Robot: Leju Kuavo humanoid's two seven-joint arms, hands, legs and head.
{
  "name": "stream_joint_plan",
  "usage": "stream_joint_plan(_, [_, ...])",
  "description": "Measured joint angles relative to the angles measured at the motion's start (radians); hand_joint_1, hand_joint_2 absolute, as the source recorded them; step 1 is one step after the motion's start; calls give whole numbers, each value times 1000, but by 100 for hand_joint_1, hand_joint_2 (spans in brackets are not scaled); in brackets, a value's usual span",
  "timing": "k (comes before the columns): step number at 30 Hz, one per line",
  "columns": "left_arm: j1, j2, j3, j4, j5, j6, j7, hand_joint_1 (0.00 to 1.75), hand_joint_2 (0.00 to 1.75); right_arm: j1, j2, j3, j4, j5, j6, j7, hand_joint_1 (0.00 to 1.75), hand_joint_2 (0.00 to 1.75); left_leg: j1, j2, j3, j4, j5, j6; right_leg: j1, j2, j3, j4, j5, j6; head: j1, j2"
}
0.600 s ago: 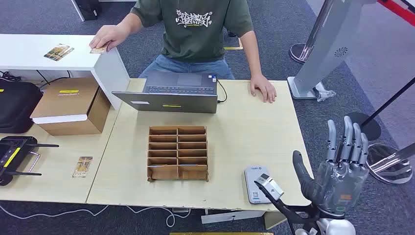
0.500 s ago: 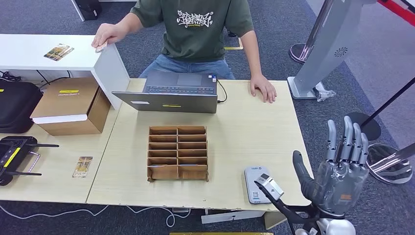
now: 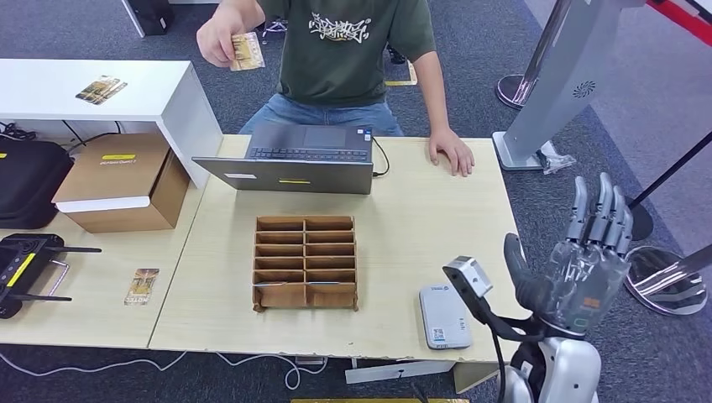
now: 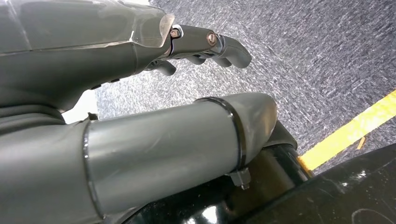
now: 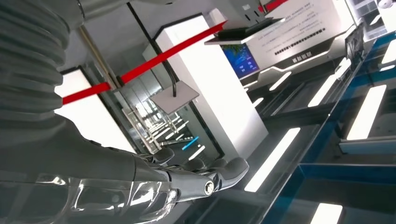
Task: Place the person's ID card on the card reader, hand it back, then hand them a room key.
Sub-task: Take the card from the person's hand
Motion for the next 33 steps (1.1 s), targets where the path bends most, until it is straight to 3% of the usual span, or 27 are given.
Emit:
stream_joint_plan(2, [0,2,-4,1,0,1,-2,0,0,-53,-29,59,36,0,18,39,0,175,0,0,0,0,0,0,0,0,0,0,0,0,0,0])
stream_joint_plan(5, [-1,5,-12,4,0,1,-7,0,0,-128,-39,113,105,-3,46,-5,0,175,0,0,1,0,1,-1,0,0,0,0,0,0,0,0])
stream_joint_plan(12, [-2,14,-48,14,0,-2,-9,0,0,-327,-38,127,308,-16,127,-99,0,175,1,0,0,0,2,-1,1,0,0,1,0,0,0,0])
stream_joint_plan(22, [-2,30,-108,24,0,-2,-10,0,0,-592,-25,197,570,-65,205,-133,0,175,1,-1,0,0,3,-1,1,0,0,1,1,0,0,0])
stream_joint_plan(33, [-2,37,-124,31,3,5,-17,0,0,-743,20,287,745,-52,231,-129,0,175,1,-1,0,0,3,-1,1,-1,0,1,1,0,0,0])
